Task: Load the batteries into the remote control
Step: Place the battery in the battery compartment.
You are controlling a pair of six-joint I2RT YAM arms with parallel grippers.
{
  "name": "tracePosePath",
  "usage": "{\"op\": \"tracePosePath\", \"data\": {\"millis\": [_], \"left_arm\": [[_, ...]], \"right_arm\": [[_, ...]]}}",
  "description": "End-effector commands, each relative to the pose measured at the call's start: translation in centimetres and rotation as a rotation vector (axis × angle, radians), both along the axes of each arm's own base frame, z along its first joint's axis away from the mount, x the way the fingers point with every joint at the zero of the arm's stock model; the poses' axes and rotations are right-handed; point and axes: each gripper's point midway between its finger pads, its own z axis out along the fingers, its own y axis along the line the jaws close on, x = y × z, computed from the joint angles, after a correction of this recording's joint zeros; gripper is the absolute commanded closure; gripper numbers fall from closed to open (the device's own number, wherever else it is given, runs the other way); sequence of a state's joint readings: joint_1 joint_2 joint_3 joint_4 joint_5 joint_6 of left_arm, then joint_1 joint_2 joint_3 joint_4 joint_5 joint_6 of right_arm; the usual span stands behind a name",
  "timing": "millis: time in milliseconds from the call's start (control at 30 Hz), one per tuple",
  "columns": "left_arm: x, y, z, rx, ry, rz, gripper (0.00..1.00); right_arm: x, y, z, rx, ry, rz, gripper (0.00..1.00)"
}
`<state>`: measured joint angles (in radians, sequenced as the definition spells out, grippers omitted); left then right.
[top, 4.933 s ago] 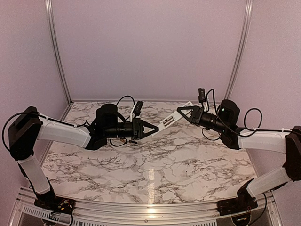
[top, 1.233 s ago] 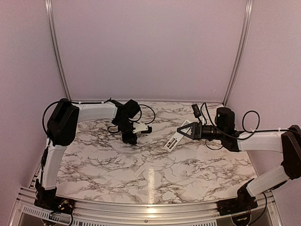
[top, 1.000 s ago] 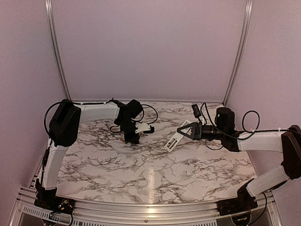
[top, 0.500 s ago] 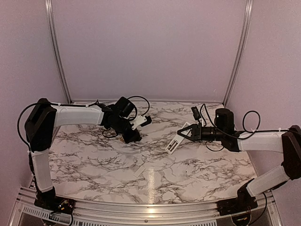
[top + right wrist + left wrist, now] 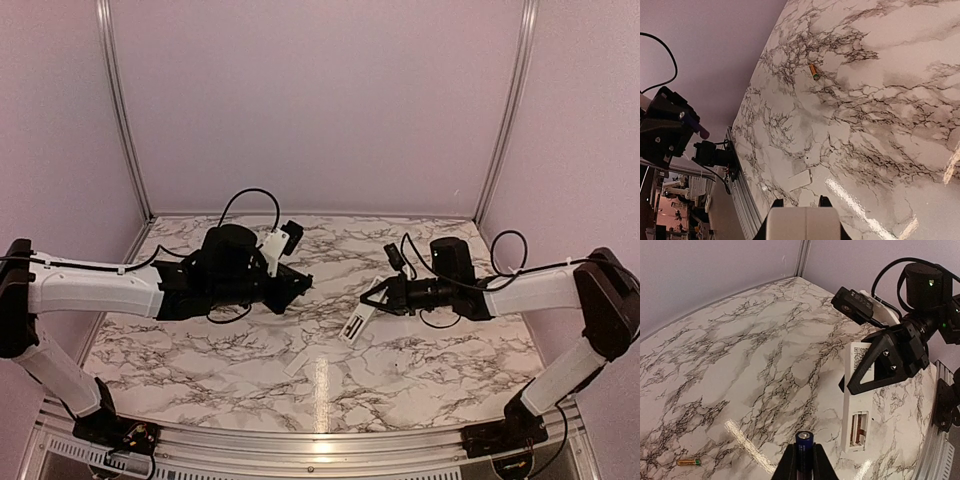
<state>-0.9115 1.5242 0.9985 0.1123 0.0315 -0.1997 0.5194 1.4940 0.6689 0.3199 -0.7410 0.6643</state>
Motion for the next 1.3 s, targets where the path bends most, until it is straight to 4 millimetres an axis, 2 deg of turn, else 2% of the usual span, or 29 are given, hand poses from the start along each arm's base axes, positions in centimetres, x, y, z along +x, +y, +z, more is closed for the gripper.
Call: {"op": "tracePosePath", "data": {"millis": [0,100,267,700,1267], "left_arm": [[-2.1,-1.8,-0.9,-0.054,-0.052,0.032,1.00],[-3.5,-3.6,-2.3,-0.036,-0.042,-0.031,1.00],[-5.6,-6.4,-4.1,-0.003,-0.063,-0.103,1.00],[-6.5,-9.2,-6.8,0.044,-0.064,-0.130,0.98],[-4.9,-8.3,-9.4,0.165,-0.096,-0.045,0.96]], "right_arm": [[0.4,1.2,-0.9,-0.018,0.066,-0.016,1.00],[0.2,1.6,-1.9,-0.022,0.110,-0.018,1.00],[-0.2,2.2,-2.1,0.024,0.139,-0.014,1.00],[-0.6,2.8,-2.4,0.060,0.194,-0.004,1.00],[-1.1,3.1,-2.2,0.091,0.223,0.015,1.00]]}}
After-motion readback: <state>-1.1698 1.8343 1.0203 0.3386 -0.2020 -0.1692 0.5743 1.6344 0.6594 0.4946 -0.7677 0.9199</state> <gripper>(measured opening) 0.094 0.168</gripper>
